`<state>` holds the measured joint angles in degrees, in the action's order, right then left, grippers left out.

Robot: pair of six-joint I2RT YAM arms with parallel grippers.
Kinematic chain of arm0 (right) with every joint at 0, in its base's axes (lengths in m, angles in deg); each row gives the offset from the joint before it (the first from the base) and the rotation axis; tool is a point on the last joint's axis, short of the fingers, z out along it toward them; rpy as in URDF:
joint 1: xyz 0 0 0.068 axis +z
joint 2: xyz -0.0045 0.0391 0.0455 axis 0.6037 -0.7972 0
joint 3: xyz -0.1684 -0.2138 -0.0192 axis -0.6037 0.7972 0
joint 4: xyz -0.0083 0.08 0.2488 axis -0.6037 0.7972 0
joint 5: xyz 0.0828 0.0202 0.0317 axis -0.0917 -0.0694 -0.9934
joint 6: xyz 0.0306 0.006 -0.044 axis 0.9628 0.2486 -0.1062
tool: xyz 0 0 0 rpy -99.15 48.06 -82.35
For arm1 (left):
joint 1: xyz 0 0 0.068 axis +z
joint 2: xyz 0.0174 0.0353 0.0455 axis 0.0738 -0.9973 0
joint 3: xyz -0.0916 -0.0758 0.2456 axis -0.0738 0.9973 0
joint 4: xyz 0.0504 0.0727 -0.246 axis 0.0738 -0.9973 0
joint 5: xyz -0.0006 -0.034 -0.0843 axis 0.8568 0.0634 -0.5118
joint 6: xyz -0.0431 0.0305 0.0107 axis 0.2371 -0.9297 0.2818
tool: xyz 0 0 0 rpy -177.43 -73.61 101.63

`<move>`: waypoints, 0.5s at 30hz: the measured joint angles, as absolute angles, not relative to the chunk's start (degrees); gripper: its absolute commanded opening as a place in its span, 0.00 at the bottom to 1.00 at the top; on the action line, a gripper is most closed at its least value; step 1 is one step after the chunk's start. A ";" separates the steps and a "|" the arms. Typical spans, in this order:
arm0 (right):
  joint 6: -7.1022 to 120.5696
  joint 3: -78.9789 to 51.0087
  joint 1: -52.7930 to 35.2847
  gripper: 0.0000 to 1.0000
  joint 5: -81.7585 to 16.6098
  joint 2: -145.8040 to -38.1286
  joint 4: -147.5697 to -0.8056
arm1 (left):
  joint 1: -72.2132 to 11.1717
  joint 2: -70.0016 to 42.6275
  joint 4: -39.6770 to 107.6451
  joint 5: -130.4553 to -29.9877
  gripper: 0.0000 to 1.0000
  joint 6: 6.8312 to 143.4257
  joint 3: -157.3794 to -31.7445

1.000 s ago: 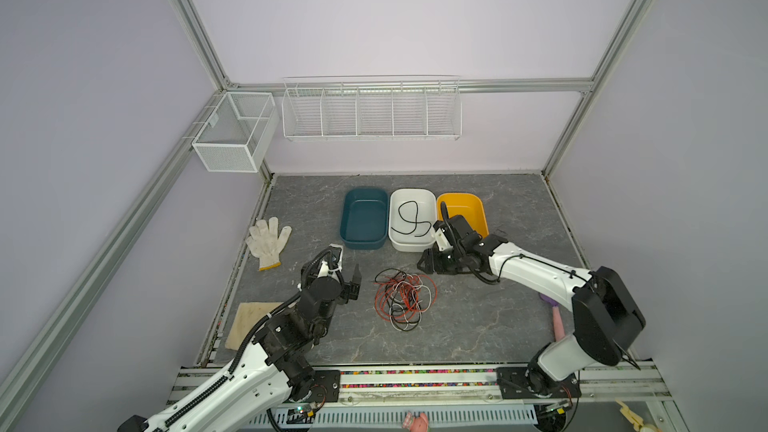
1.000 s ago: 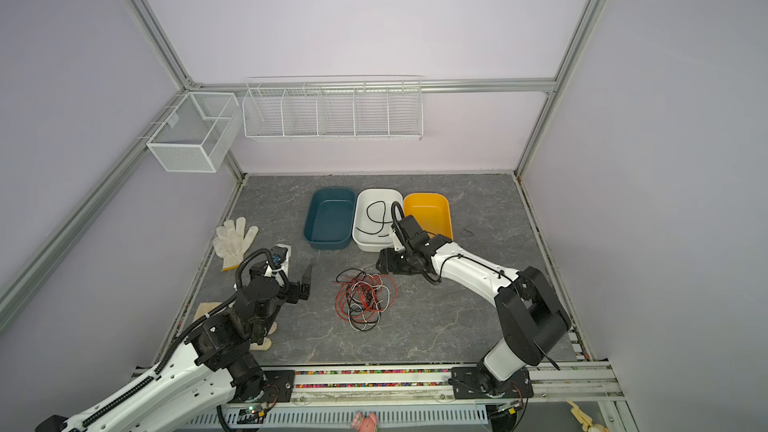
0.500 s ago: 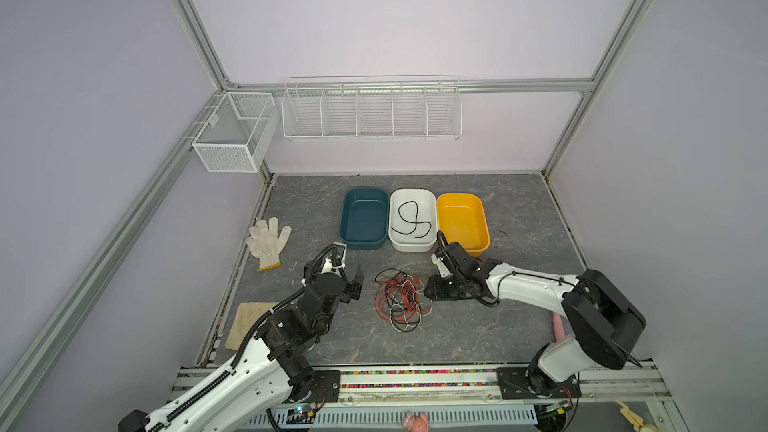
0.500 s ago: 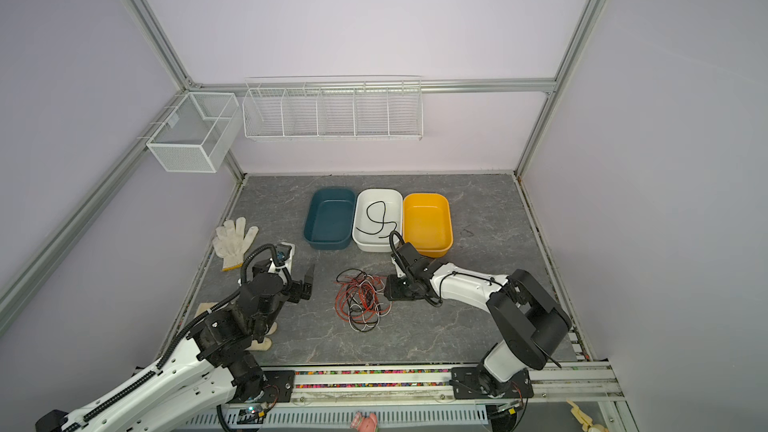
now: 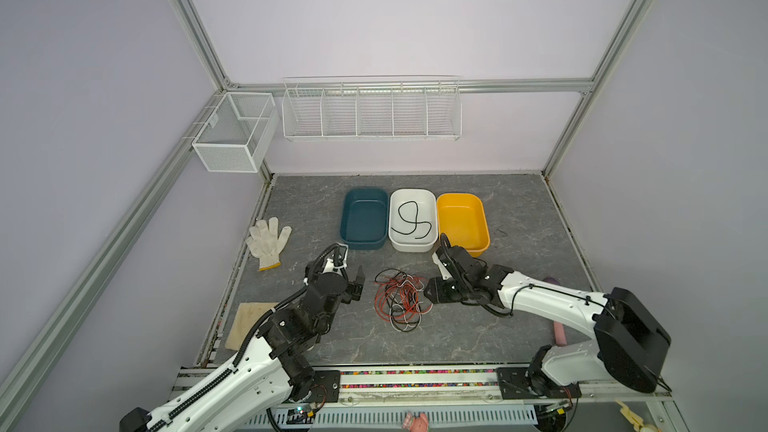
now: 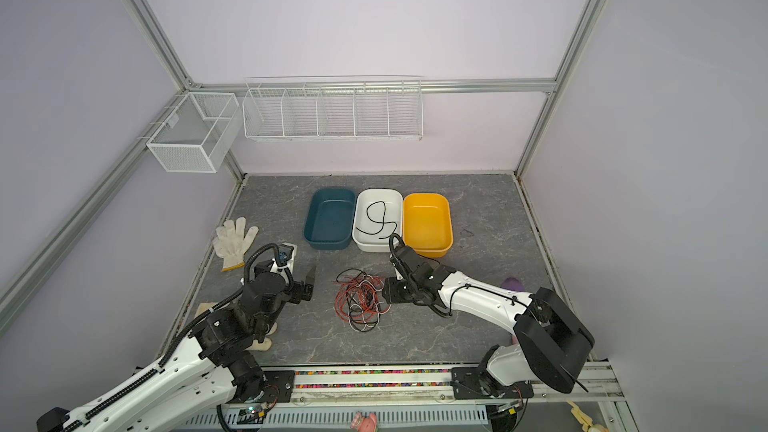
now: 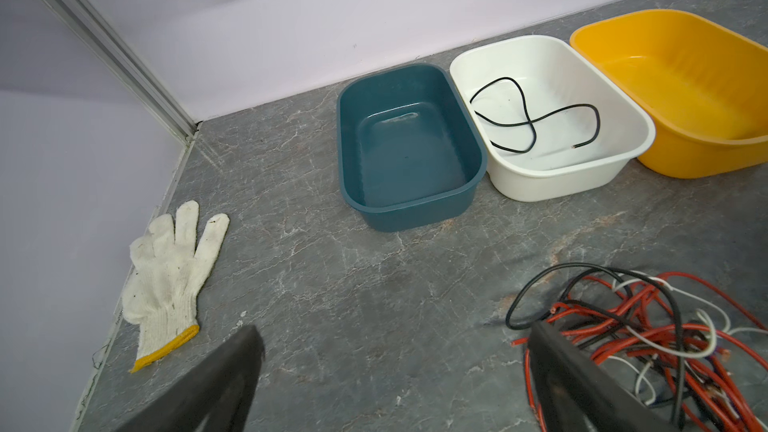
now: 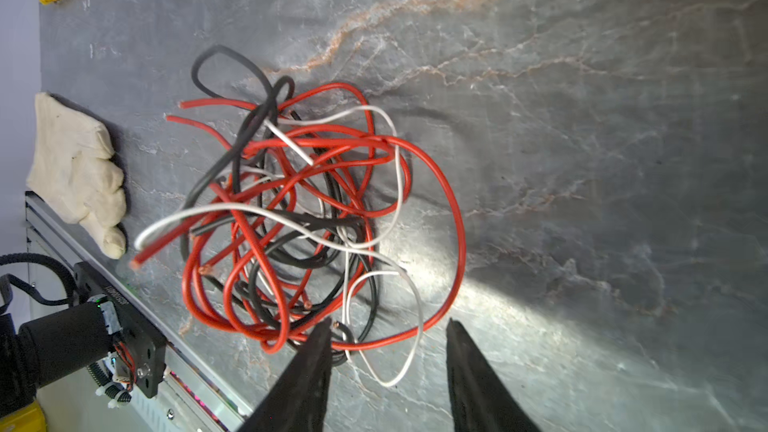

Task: Untangle the cables
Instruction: 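Move the open right gripper back over the red and white cable pile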

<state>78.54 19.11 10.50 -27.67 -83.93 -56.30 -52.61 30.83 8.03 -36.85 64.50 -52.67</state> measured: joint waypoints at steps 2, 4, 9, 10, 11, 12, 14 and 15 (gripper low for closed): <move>79.09 19.89 11.11 0.47 -27.06 -82.56 -56.02 | -52.61 30.83 8.03 -36.87 0.99 64.52 -52.67; 79.44 20.46 11.64 0.46 -26.77 -81.31 -55.99 | -52.61 30.83 8.03 -36.90 0.99 64.52 -52.67; 79.59 20.53 12.55 0.44 -26.64 -81.09 -56.23 | -52.61 30.79 8.03 -37.11 0.99 64.52 -52.67; 79.74 20.53 12.66 0.43 -26.66 -81.22 -56.28 | -52.61 30.76 8.03 -37.20 0.99 64.52 -52.67; 79.83 20.53 12.84 0.43 -26.66 -81.42 -56.30 | -52.61 30.74 8.01 -37.31 0.99 64.52 -52.67; 79.98 20.53 12.90 0.43 -26.62 -81.70 -56.32 | -52.61 30.74 7.98 -37.38 0.99 64.52 -52.67; 80.25 20.53 13.01 0.43 -26.51 -82.25 -56.37 | -52.63 30.74 7.85 -37.51 0.99 64.52 -52.69; 80.42 20.53 13.01 0.43 -26.42 -82.53 -56.43 | -52.63 30.74 7.79 -37.51 0.99 64.52 -52.69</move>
<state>80.42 20.53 13.01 -26.42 -82.53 -56.43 -52.63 30.74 7.79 -37.51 64.52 -52.69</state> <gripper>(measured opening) 0.435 0.991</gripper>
